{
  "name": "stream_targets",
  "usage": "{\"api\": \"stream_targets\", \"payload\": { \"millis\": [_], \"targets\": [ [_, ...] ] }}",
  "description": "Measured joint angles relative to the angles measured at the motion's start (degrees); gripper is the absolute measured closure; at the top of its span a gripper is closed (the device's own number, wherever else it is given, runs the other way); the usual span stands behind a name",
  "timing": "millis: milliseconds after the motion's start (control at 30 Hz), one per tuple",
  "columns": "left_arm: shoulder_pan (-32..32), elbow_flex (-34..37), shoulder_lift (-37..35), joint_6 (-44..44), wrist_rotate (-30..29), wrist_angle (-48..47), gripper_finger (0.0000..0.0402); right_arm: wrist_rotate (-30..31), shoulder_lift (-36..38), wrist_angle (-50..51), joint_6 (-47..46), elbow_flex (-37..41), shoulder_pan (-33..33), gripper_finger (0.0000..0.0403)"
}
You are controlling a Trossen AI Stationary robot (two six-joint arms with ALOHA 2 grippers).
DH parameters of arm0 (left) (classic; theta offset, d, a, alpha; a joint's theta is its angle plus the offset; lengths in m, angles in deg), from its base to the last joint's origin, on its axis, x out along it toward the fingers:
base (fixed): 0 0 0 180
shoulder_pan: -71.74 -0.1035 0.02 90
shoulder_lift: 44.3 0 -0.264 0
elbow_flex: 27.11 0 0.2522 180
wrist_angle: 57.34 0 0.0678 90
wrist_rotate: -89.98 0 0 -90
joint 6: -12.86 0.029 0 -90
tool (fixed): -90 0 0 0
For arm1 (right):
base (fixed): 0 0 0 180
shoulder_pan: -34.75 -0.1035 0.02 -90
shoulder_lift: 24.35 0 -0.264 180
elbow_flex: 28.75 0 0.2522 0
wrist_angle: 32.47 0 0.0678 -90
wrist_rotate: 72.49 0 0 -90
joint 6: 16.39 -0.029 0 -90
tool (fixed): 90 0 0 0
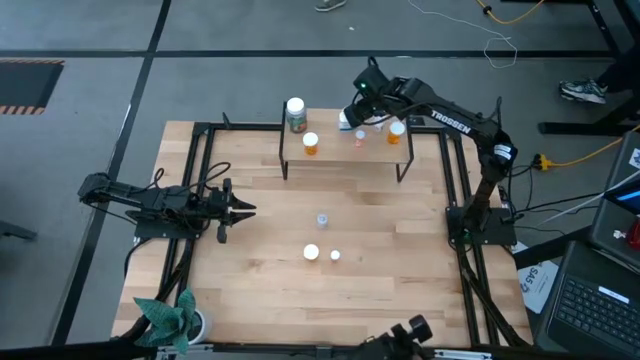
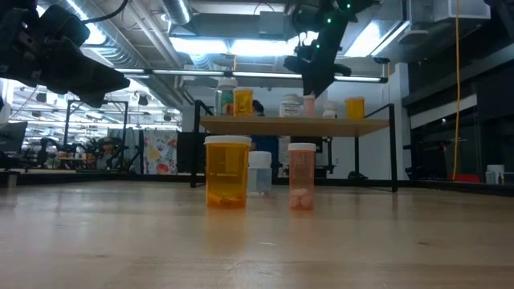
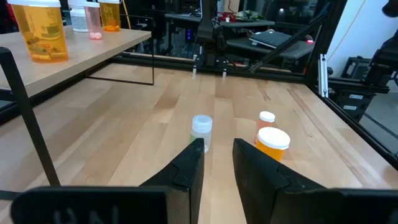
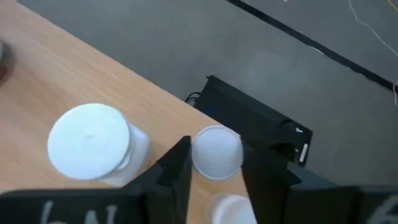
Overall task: Pick and place medicine bottles onto shelf by color
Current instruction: Put the top red pill bottle on the shelf aligned with the other red pill bottle
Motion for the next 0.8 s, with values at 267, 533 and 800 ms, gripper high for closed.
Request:
{"api": "stream_targets", "payload": {
  "millis": [267,533,800],
  "targets": [
    [0.0,0.0,-0.01,-0.02,0.0,0.01,0.0321,-3.36,-0.02,-2.87,0.96,3.55,1.67,0.028],
    [0.0,0.0,0.0,1.23,-0.02,0.01,0.0321,-7.26,-0.02,-3.48,1.59,3.52,1.78,0.028],
    [0.0,0.0,0.0,1.35,0.0,0.0,0.0321,-8.21,-0.02,-3.51,2.99,3.52,1.76,0.0264]
  ]
}}
